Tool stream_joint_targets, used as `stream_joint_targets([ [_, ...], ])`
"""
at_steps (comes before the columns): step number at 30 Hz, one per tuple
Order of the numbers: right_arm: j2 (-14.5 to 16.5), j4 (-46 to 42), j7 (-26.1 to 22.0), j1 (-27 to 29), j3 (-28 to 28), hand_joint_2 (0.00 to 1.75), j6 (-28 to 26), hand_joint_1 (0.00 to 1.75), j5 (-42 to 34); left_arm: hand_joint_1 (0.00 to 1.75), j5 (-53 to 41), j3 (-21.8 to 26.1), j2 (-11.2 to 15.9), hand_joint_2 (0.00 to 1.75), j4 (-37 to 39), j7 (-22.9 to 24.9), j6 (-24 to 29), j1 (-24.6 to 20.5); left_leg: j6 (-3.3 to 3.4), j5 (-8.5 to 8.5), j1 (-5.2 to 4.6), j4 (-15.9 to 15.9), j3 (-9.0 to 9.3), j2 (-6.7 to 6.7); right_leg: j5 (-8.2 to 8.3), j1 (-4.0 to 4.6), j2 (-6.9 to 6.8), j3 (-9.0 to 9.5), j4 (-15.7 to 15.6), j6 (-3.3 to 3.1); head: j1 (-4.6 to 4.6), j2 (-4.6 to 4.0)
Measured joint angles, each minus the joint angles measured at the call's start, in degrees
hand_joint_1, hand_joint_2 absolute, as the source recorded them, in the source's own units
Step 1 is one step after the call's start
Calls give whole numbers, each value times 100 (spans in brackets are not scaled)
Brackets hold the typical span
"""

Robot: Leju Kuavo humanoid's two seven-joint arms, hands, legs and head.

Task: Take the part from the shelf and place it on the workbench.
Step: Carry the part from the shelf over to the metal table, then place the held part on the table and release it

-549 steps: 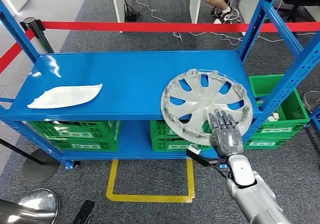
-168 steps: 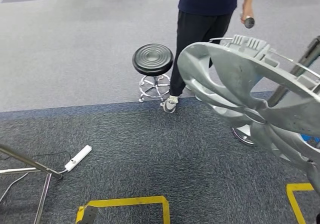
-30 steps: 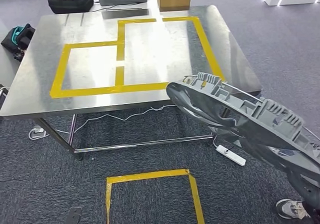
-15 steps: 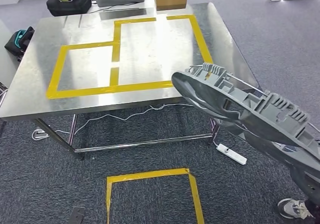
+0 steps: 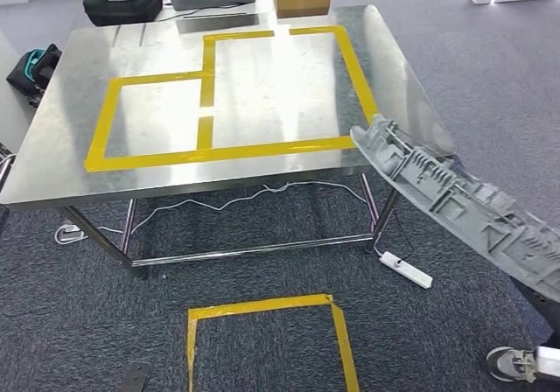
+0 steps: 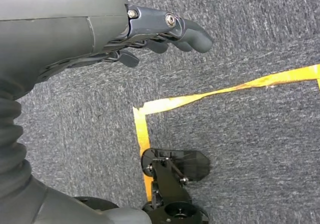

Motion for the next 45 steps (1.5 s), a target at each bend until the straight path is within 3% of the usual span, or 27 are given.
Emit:
stream_joint_targets([
  [3,-268,8,323,-26,31,175,-412,175,913,0,-3,2,0,175,0,20,-99,-1,65,-20,-26,18,-20,0,21,-24,0,3,14,55,0,0],
  [6,-528,15,542,-61,95,175,-548,175,1302,0,-12,2,-8,175,0,58,-136,-6,187,-29,-9,-48,23,6,29,-31,-18,-34,128,142,6,1],
  [8,-675,15,606,-97,150,175,-592,175,1354,0,-28,3,-18,175,0,82,-128,-9,221,-4,21,-77,75,14,-224,-29,-36,-216,496,160,21,1],
  [10,-783,15,629,-116,203,175,-626,175,1370,0,-47,4,-30,175,0,100,-123,-12,220,-1,34,-76,79,22,-585,-31,-41,-532,1186,186,32,1],
  [11,-824,15,640,-116,225,175,-639,175,1372,0,-55,4,-38,175,0,106,-122,-12,209,-3,45,-74,80,25,-697,-38,-43,-668,1458,205,29,1],
  [12,-861,15,653,-116,245,175,-649,175,1377,0,-58,4,-44,175,0,111,-122,-11,188,-8,65,-69,84,24,-704,-47,-44,-719,1547,234,31,1],
  [13,-895,15,662,-115,262,175,-660,175,1397,0,-61,4,-51,175,0,115,-121,-11,155,-17,93,-61,92,19,-601,-62,-46,-666,1422,267,30,1],
  [15,-944,16,666,-108,289,175,-708,175,1492,0,-70,4,-58,175,-1,120,-117,-12,53,-58,157,-16,108,3,-231,-116,-28,-322,710,369,34,1],
  [16,-956,18,666,-104,301,175,-750,175,1553,0,-75,4,-53,175,-1,120,-114,-16,-5,-83,176,24,102,-7,-161,-130,0,-177,382,379,49,1],
  [18,-963,19,665,-98,316,175,-841,175,1642,0,-87,4,-44,175,-2,120,-107,-20,-97,-116,172,82,62,-18,-153,-132,49,-59,122,268,62,1],
  [20,-967,14,665,-95,321,175,-886,175,1676,0,-100,4,-44,175,-2,120,-102,-16,-142,-124,168,95,44,-18,-126,-120,52,-65,165,91,47,1],
  [22,-976,11,668,-89,321,175,-891,175,1687,0,-106,4,-46,175,-2,120,-100,-23,-180,-188,171,223,-7,47,-110,-116,43,-47,183,28,26,1],
  [24,-988,4,668,-85,321,175,-891,175,1691,0,-107,4,-48,175,-2,120,-99,-45,-210,-437,166,765,-298,146,-126,-98,26,-27,180,-16,4,1],
  [26,-992,-2,666,-86,321,175,-893,175,1698,0,-109,4,-54,175,-2,120,-99,-53,-207,-722,158,1504,-736,185,-155,-63,4,-14,181,-61,-7,1],
  [27,-992,-3,665,-85,322,175,-901,175,1721,0,-113,4,-57,175,-2,120,-98,-50,-186,-748,148,1705,-881,187,-172,-42,-4,1,181,-82,-6,1],
  [28,-992,-7,662,-84,323,175,-928,175,1779,0,-121,4,-60,175,-2,120,-94,-46,-148,-651,129,1691,-922,187,-193,-19,-10,28,180,-100,-8,1],
  [29,-994,-14,658,-79,325,175,-979,175,1866,0,-136,3,-60,175,-2,117,-88,-43,-93,-450,101,1470,-858,187,-217,4,-15,63,179,-112,-8,1],
  [31,-1025,-35,650,-67,337,175,-1133,175,2063,0,-169,2,-55,175,-2,107,-66,-47,68,1,14,755,-586,194,-271,42,-27,134,176,-117,-5,1],
  [32,-1057,-48,650,-58,348,175,-1210,175,2144,0,-188,1,-54,175,-2,102,-54,-55,125,92,-21,459,-470,199,-296,54,-32,148,174,-106,-6,1],
  [34,-1170,-80,673,-50,387,175,-1287,175,2307,0,-219,-2,-54,175,-2,100,-31,-70,158,96,-57,212,-377,206,-331,59,-35,157,146,-57,-13,1],
  [36,-1324,-108,749,-45,445,175,-1265,175,2482,0,-239,-4,-71,175,-1,102,-16,-78,134,119,-39,130,-316,201,-362,54,-36,186,106,11,-26,1],
  [38,-1504,-117,842,-43,510,175,-1194,175,2602,0,-249,-7,-81,175,0,105,0,-90,164,114,-5,60,-223,197,-488,56,-44,95,331,75,-10,0],
  [41,-1785,-116,941,-72,602,175,-1057,175,2671,0,-274,-8,-95,175,0,108,21,-113,215,51,1,45,-149,193,-893,49,-50,-523,1372,143,17,1],
  [42,-1879,-113,962,-94,633,175,-1002,175,2681,0,-285,-8,-101,175,0,112,23,-114,218,25,-2,46,-125,192,-922,48,-50,-700,1608,158,17,1],
  [43,-1973,-108,977,-122,664,175,-944,175,2689,0,-298,-9,-107,175,0,117,25,-113,216,-2,-2,47,-92,188,-828,47,-50,-774,1641,171,20,1],
  [45,-2174,-86,989,-213,740,175,-798,175,2713,0,-329,-13,-120,175,0,134,22,-114,190,-67,4,50,4,175,-353,32,-51,-596,1086,190,21,0],
])
